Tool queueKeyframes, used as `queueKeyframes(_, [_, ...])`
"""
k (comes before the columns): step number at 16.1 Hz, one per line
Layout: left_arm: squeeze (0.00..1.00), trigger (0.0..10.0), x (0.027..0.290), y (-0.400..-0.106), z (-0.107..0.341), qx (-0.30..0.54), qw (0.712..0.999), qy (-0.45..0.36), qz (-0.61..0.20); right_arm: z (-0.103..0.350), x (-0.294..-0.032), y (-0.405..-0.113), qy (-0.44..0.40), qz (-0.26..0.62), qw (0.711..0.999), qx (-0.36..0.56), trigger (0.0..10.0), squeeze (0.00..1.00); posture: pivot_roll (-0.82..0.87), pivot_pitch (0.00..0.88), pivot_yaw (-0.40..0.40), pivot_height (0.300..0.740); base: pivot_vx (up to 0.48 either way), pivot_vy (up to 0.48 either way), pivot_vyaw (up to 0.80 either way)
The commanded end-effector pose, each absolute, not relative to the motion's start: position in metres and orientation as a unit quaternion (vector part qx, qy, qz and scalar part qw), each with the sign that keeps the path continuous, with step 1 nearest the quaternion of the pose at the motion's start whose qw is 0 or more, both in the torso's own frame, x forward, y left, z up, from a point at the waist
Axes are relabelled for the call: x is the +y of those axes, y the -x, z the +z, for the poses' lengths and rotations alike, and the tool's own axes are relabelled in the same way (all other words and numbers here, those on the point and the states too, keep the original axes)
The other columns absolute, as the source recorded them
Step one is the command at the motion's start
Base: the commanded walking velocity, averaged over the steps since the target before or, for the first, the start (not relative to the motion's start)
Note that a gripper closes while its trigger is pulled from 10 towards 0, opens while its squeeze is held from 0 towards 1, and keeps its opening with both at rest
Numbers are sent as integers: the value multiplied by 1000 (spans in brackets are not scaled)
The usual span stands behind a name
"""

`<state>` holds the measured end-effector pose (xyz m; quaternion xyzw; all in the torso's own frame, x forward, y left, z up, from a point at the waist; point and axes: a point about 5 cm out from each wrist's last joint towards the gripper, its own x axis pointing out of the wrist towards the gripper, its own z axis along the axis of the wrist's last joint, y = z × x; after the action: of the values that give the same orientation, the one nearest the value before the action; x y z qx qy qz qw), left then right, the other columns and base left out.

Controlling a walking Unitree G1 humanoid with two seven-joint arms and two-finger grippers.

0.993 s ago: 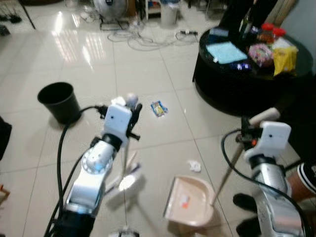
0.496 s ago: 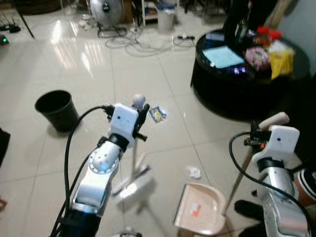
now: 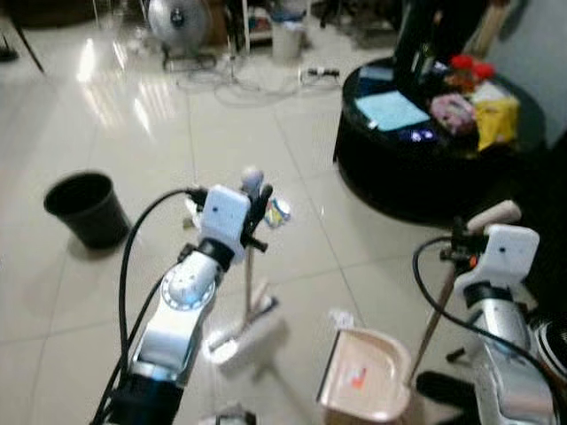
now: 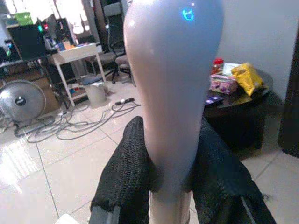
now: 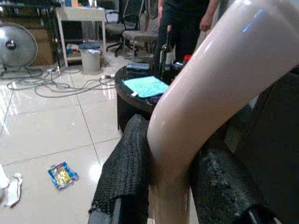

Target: Sweep floor

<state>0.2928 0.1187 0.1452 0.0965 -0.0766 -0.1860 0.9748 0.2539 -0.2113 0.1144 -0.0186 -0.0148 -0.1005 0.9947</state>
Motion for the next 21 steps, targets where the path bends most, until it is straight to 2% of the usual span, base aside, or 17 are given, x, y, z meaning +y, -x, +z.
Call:
queueKeyframes(1, [0,10000,120,-294,155,-98,972,-109,-183,124,-208,-256,15,-93,995,-41,10000,0,40,108,-3,740,368,0,0])
queueKeyframes(9, [0,10000,117,-295,154,-98,971,-107,-190,123,-217,-254,17,-116,992,-36,10000,0,38,111,5,740,367,0,0])
queueKeyframes(11, [0,10000,117,-295,155,-98,971,-108,-191,122,-221,-253,19,-121,992,-37,10000,0,40,111,6,740,366,0,-800])
queueKeyframes(21, [0,10000,113,-294,147,-82,971,-97,-203,109,-236,-245,46,-148,988,-15,10000,0,36,111,10,740,323,0,0])
